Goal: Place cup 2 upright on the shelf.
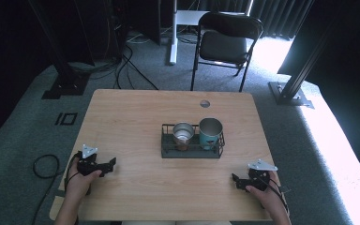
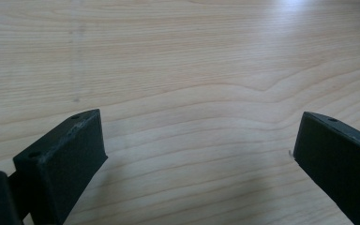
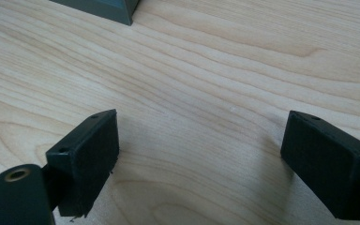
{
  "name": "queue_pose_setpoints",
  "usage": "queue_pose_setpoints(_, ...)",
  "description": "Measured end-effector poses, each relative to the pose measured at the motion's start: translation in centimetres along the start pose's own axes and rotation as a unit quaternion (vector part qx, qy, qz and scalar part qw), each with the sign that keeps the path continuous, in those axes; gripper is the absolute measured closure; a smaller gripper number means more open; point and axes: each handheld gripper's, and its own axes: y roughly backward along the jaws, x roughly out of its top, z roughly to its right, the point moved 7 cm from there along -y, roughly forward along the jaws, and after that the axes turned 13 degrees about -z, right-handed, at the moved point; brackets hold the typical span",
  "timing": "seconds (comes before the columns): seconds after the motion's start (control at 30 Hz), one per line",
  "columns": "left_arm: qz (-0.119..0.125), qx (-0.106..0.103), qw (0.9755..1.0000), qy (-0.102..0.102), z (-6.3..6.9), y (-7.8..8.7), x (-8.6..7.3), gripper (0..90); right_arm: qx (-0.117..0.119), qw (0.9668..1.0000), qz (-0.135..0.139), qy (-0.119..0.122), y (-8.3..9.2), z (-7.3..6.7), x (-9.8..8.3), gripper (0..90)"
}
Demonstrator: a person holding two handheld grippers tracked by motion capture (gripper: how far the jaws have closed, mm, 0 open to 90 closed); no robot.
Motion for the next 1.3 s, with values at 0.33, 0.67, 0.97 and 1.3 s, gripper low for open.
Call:
queue_pose_setpoints(0.33,-0.013,0.034,0.9989,0.029,-1.5,0.3,-0.9,3.0,0.0,1.0,0.0,0.0,0.0,0.0,0.0,11.2)
queue_pose_setpoints(0.67,-0.044,0.057,0.9964,0.045,-2.6,0.4,-1.9,3.0,0.0,1.0,0.0,0.0,0.0,0.0,0.0,11.2)
queue_pose_setpoints(0.97,-0.05,0.062,0.9961,0.036,-2.6,0.6,-2.3,2.2,0.0,1.0,0.0,0.0,0.0,0.0,0.0,11.3)
queue_pose_setpoints(1.3,-0.048,0.1,0.9894,0.094,-2.2,0.5,-2.2,2.1,0.0,1.0,0.0,0.0,0.0,0.0,0.0,11.2)
